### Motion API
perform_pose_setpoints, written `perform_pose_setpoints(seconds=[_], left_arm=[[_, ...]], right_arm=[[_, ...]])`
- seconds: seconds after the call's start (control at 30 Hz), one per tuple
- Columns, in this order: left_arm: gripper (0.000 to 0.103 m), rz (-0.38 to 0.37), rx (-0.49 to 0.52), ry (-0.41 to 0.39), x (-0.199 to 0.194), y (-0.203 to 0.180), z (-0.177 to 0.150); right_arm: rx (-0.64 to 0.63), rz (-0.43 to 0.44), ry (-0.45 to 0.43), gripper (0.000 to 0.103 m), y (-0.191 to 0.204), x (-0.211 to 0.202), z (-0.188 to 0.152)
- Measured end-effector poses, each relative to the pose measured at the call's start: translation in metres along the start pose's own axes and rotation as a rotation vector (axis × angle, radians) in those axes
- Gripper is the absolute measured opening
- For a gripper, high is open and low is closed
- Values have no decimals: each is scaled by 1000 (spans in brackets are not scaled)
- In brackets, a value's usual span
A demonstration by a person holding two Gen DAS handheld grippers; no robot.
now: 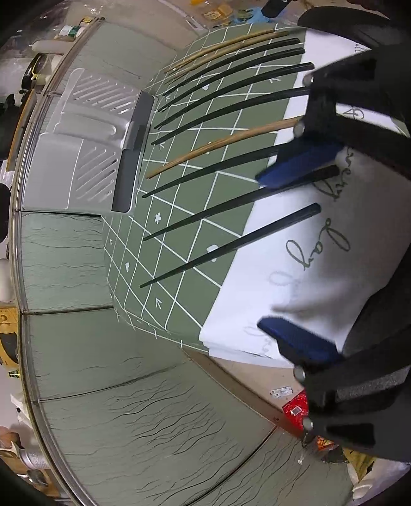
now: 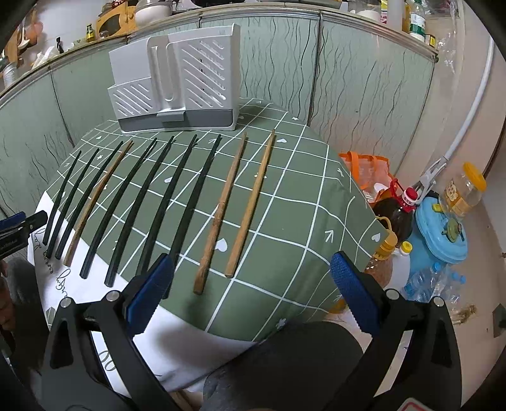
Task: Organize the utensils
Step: 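Close the left tool on a black chopstick while the right tool closes on a wooden chopstick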
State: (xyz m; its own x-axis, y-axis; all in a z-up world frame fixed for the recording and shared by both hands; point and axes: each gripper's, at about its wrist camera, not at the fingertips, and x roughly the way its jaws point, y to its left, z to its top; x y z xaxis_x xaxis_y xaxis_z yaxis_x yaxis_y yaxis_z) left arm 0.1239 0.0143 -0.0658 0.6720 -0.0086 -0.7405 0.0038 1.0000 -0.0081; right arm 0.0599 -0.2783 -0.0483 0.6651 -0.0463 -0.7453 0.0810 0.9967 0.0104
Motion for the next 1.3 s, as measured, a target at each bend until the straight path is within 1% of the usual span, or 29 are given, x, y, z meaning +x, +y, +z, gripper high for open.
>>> perform_pose_setpoints(seconds=[0.03, 0.1, 0.17, 0.2, 0.27, 0.4, 0.53, 0.6, 0.63, 0.7, 0.77, 0.83, 0.87, 0.93, 1.07, 1.13, 1.23, 1.3], left_arm=[[75, -2, -5, 2, 0, 0, 0], [65, -4, -3, 2, 0, -2, 0], [61, 1, 7, 7, 1, -4, -1], [55, 2, 9, 12, 2, -5, -1], [50, 7, 14, 25, 5, -8, -3], [48, 45, 33, 20, 7, -15, -6], [48, 54, 34, 18, 3, -20, -10], [47, 65, 30, 16, 3, -24, -14], [47, 73, 29, 12, 2, -26, -16], [46, 90, 29, -1, 1, -30, -19], [44, 104, 24, -12, 0, -33, -21], [42, 115, 19, -19, -1, -36, -23], [41, 123, 18, -24, -2, -37, -24], [39, 134, 18, -28, -3, -40, -26], [35, 155, 12, -43, -4, -43, -30], [33, 158, 10, -47, -3, -44, -31], [28, 162, 4, -56, -4, -45, -33], [22, 170, -4, -62, -5, -45, -35]], right_arm=[[1, -3, -2, 95, -1, 0, 0], [3, -5, -6, 95, -4, 0, 0], [5, -8, -6, 95, -6, 2, 1], [7, -10, -6, 95, -8, 3, 1], [10, -14, -4, 95, -9, 6, 2], [10, -25, -14, 95, -9, 11, 5], [13, -54, -32, 95, -8, 15, 6], [24, -50, -34, 94, -8, 16, 6], [31, -48, -36, 88, -8, 17, 6], [44, -63, -32, 81, -8, 18, 4], [58, -75, -29, 73, -9, 21, 3], [71, -59, -22, 63, -10, 23, 2], [75, -52, -17, 61, -10, 25, 1], [68, -53, -6, 52, -7, 29, -1], [56, -48, -5, 43, -1, 32, -5], [57, -50, -2, 36, 1, 33, -7], [48, -69, -15, 33, 5, 33, -10], [47, -78, -22, 30, 8, 32, -12]])
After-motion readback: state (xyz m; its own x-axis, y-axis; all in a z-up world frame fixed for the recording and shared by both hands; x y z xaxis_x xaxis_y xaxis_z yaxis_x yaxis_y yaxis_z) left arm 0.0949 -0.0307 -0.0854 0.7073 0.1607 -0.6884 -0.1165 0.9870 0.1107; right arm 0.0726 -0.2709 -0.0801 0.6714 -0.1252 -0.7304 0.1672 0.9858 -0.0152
